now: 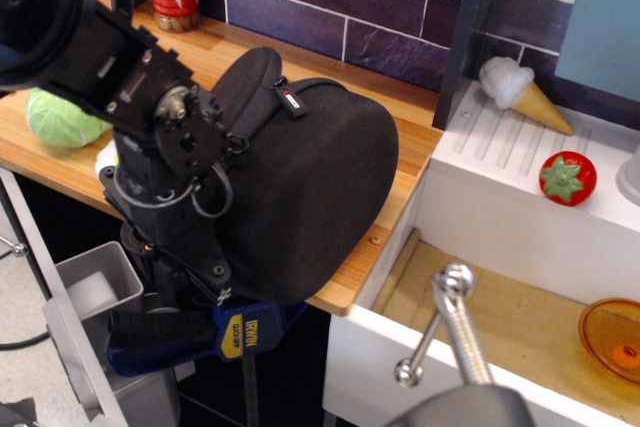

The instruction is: Zip zipper bag

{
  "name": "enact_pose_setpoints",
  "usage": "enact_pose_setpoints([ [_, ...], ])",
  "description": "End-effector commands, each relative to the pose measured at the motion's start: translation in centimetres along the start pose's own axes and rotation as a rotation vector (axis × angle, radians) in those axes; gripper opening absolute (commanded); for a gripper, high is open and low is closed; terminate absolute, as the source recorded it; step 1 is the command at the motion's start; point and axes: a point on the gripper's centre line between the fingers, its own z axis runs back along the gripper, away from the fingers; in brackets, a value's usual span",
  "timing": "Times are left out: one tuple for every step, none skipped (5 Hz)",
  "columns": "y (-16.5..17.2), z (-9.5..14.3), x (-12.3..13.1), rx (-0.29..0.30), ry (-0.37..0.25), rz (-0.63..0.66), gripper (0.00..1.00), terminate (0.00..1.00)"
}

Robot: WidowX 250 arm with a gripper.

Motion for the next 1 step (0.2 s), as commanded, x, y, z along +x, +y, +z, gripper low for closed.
enact_pose_setpoints([
  [1.70, -1.34, -1.65, -0.030, 0.023, 0.081, 0.00, 1.00],
])
